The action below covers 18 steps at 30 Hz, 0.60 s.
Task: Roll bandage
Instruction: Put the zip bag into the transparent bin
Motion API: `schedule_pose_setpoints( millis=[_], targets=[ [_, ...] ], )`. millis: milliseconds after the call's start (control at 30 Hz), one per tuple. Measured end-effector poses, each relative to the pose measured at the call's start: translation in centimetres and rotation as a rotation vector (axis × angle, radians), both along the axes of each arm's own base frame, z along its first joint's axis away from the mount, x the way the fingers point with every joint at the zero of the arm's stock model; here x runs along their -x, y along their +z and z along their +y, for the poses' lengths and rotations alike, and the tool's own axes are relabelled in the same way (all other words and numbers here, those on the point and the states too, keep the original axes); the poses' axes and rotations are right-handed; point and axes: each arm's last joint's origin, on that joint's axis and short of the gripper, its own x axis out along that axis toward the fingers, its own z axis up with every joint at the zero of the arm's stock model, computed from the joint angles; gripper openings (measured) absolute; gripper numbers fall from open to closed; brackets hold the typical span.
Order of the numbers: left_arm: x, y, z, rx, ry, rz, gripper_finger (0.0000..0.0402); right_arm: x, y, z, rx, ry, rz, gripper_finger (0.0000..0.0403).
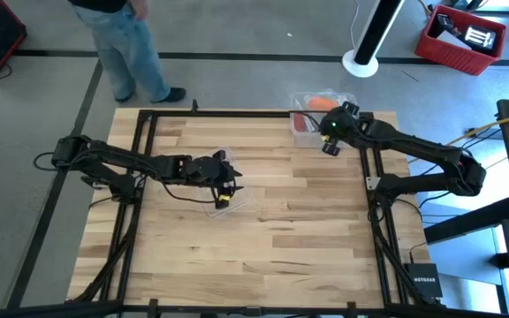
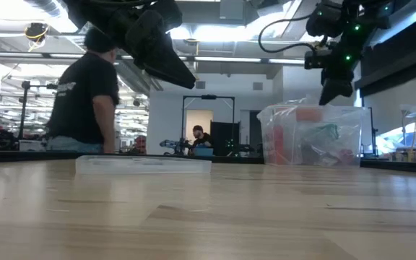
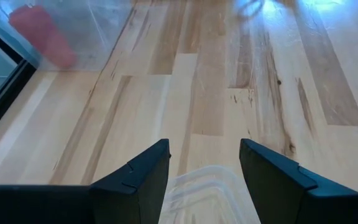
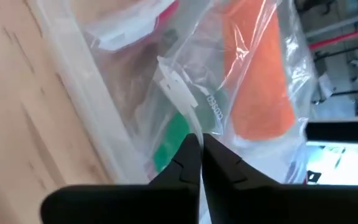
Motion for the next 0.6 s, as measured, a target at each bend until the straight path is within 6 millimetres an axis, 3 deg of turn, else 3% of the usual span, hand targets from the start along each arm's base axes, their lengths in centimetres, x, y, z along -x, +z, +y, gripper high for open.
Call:
schedule_pose_setpoints(
  millis=[133,300,500,600],
  targets=[
    [0.0,0.0,0.0,0.000,-0.002,-0.001,0.0187,0.1,0.0,0.0,-0.007,-0.053,-0.029,0.0031],
    [0.0,0.0,0.0,0.000,-0.002,0.001,0.0187,0.5,0.2,0.3,-0.061,-0.090,-0.017,0.0097],
    [0.0,0.0,0.0,-0.015,-0.020,0.006,0.0187,0.6,5.1,1.0,-0.239,-0.081,-0.168,0.0182],
    [-0.1,0.1,0.1,-0.021,-0.019,-0.004,0.0187,-0.1,7.3,0.7,-0.218,-0.083,-0.348,0.0205]
  ],
)
